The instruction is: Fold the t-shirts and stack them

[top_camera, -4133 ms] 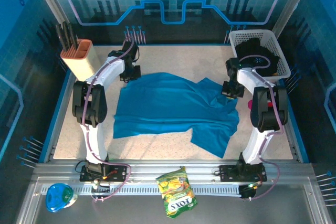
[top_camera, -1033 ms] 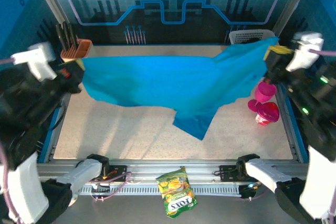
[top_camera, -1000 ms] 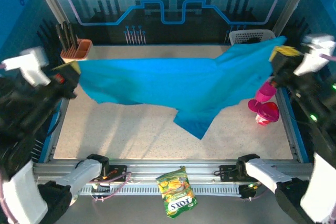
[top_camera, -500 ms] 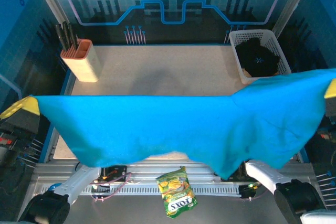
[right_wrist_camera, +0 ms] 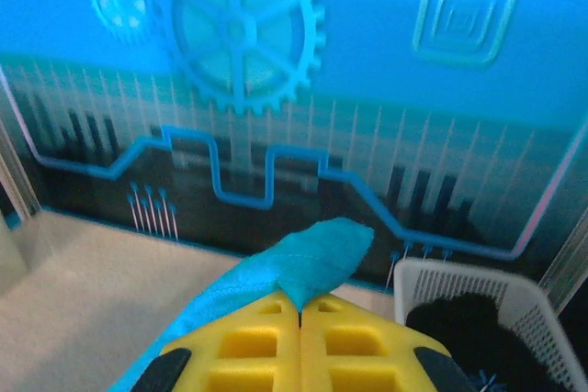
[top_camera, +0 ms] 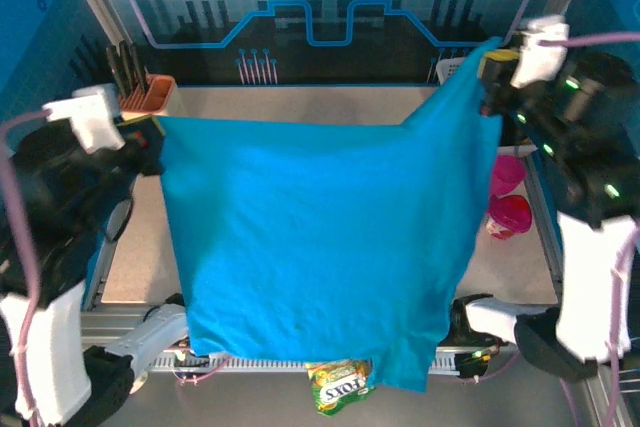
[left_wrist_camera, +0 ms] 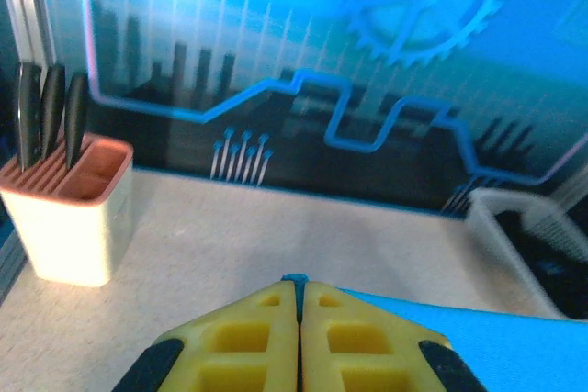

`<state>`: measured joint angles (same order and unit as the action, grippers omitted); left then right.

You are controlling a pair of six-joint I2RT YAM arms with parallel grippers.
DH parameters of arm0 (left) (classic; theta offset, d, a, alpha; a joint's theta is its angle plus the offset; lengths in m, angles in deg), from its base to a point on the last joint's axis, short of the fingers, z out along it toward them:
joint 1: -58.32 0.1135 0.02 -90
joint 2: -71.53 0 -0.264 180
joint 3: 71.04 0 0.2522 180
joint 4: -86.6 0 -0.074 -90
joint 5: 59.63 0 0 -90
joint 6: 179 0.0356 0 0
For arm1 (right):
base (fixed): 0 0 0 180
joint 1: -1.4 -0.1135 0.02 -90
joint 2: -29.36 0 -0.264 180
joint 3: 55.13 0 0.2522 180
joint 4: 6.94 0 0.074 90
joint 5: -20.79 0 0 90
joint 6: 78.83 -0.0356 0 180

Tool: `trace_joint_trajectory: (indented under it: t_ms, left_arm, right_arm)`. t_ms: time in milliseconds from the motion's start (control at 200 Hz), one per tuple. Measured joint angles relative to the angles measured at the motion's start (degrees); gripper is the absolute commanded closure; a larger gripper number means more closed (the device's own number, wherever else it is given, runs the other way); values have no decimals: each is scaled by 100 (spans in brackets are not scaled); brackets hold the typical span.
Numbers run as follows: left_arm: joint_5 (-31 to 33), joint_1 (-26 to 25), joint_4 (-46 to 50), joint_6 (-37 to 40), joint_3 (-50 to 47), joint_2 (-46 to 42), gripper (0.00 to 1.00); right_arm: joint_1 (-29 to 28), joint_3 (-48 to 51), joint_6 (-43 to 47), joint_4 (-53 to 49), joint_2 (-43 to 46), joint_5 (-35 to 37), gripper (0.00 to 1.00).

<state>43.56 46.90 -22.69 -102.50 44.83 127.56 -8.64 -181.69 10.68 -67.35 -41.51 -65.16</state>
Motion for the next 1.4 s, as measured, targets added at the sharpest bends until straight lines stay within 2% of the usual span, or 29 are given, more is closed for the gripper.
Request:
trace_joint_trajectory:
  t_ms: [170, 250, 325, 400, 480, 580, 640, 701, 821, 1061, 1401]
  left_arm:
    - [365, 144, -1182, 105, -1429, 826, 88]
    - [352, 417, -1753, 103, -1950, 1377, 88]
    - [345, 699, -2280, 107, -2168, 2070, 93]
    - [343, 935, -2774, 122, -2090, 2970, 100]
    - [286, 1130, -3108, 111, -1611, 4183, 100]
    - [184, 1283, -3276, 101, -562, 5781, 100]
    - [133, 1322, -3287, 101, -50, 6500, 100]
    - [94, 1342, -3281, 101, 317, 7003, 100]
    - [90, 1346, -3263, 101, 671, 7464, 100]
    - [44, 1346, -3357, 101, 933, 7479, 100]
    - [-22, 1346, -3595, 98, -260, 6828, 100]
  right_arm:
    - [0, 1051, 55, 901, -1141, 13, 100]
    - [11, 1137, 57, 1226, -1921, 87, 100]
    - [39, 898, 55, 1440, -2785, 214, 100]
    - [85, 140, 55, 1495, -3906, 420, 100]
    - [138, -1054, 63, 1534, -5219, 645, 100]
    - [181, -2826, 127, 1388, -6758, 914, 100]
    - [195, -3665, 199, 1325, -7442, 1043, 100]
    - [203, -4057, 256, 1340, -7844, 1139, 100]
    - [203, -3790, 354, 1545, -7879, 1248, 100]
    - [212, -2540, 376, 2129, -7298, 1244, 100]
    - [190, 26, 212, 2920, -5508, 1189, 100]
